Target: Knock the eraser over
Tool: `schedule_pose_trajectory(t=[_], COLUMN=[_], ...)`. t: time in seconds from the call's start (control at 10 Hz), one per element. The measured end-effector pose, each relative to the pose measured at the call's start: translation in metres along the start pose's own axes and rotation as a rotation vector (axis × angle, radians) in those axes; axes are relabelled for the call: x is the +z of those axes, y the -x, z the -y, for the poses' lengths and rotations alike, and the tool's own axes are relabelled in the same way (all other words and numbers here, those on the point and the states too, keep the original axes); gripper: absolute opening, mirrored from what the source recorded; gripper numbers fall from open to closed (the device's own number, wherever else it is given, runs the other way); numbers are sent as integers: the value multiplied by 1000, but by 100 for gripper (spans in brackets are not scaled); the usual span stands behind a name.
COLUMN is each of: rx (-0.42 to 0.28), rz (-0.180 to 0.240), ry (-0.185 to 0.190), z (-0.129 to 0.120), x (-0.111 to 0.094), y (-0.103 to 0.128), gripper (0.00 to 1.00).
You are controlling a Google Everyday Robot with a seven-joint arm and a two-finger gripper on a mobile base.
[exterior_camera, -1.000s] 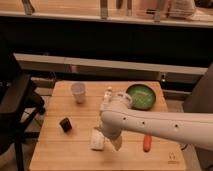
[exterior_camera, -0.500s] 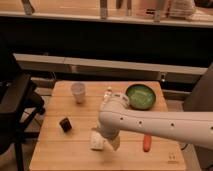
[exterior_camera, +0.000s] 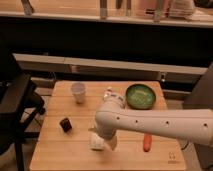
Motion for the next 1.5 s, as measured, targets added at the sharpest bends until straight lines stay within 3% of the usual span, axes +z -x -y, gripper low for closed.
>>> schedule_pose_trajectory(t=[1.5], rx=[-75], rz=[42], ry=[-1], z=[39], x=[17], y=[15], gripper=[80])
